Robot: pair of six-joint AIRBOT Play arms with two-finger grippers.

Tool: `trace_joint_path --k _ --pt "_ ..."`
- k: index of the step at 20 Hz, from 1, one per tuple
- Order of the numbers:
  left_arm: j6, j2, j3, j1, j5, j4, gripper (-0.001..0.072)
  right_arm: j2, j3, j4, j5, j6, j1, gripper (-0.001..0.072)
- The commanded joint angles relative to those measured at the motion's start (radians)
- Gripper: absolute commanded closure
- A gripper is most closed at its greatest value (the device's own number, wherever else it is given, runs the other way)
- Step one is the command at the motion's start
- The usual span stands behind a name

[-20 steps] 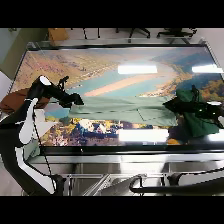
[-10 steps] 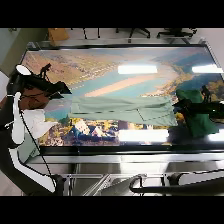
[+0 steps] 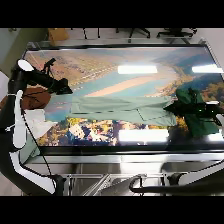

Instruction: Fold the shirts.

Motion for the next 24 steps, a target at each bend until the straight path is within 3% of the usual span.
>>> trace_joint_path --k 1,5,13,16,20,24 --pt "0.000 -0.004 0.000 -0.112 0.097 0.000 0.0690 -0.003 0.017 0.063 0.024 -0.035 0.037 0.0681" --pt "-0.002 -0.085 0.000 -0.323 0.188 0.001 0.0689 0.058 0.086 0.062 0.164 0.006 0.036 0.0681" --pt "-0.046 -0.313 0.013 -0.706 0.531 -0.034 0.0690 0.241 0.332 0.062 0.399 0.156 0.038 0.0682" --pt "-0.047 -0.391 0.127 -0.760 0.567 -0.147 0.0691 0.289 0.346 0.062 0.406 0.165 0.038 0.0681" --pt "-0.108 -0.455 0.242 -0.777 0.564 -0.149 0.0691 0.299 0.346 0.062 0.437 0.165 0.038 0.0682" --pt "-0.115 -0.451 0.239 -0.752 0.517 -0.205 0.0691 0.298 0.346 0.062 0.435 0.165 0.038 0.0682"
